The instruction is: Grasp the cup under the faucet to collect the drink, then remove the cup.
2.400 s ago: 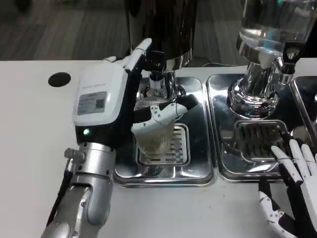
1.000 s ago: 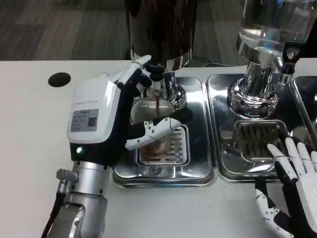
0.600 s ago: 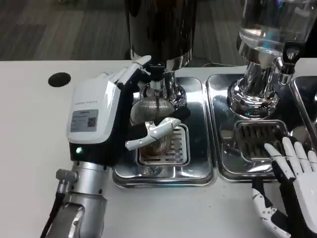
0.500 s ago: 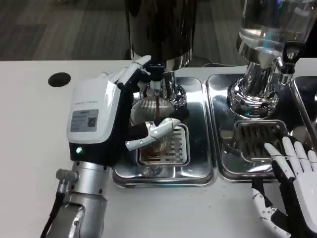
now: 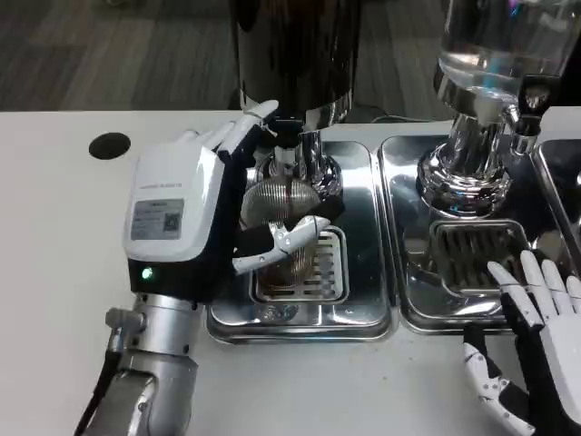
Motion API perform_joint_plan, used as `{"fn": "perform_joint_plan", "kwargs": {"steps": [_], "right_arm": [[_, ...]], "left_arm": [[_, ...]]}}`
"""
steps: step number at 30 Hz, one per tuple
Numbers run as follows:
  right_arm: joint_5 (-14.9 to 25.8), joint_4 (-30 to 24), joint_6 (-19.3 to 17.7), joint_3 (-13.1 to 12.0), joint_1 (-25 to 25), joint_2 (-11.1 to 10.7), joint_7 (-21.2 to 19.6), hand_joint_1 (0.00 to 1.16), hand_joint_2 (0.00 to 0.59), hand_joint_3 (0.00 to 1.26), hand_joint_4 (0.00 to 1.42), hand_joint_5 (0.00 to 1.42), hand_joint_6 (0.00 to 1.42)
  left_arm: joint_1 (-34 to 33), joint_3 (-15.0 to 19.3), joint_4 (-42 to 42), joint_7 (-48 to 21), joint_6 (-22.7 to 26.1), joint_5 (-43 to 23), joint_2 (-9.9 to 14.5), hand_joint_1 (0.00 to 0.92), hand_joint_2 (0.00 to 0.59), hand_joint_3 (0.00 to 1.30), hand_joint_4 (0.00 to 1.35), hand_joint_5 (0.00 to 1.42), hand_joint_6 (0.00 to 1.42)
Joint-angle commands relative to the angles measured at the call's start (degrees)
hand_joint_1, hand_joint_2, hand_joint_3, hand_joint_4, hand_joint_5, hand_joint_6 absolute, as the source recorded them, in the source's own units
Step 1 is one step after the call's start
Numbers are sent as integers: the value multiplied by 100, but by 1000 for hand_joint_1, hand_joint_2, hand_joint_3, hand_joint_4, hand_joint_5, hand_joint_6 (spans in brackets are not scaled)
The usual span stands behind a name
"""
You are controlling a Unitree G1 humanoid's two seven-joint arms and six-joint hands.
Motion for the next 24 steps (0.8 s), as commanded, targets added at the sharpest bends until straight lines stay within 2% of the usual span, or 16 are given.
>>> {"fn": "perform_joint_plan", "kwargs": {"steps": [1, 24], "right_arm": [[59, 67, -30, -29, -63, -6, -10, 217, 485, 165, 0, 0, 0], [45, 117, -78, 17, -81, 5, -52, 139, 479, 165, 0, 0, 0]], "left_arm": [[102, -82, 205, -127, 28, 30, 12, 368, 110, 463, 472, 589, 462], [37, -36, 239, -118, 17, -14, 26, 363, 118, 471, 480, 589, 443]]}}
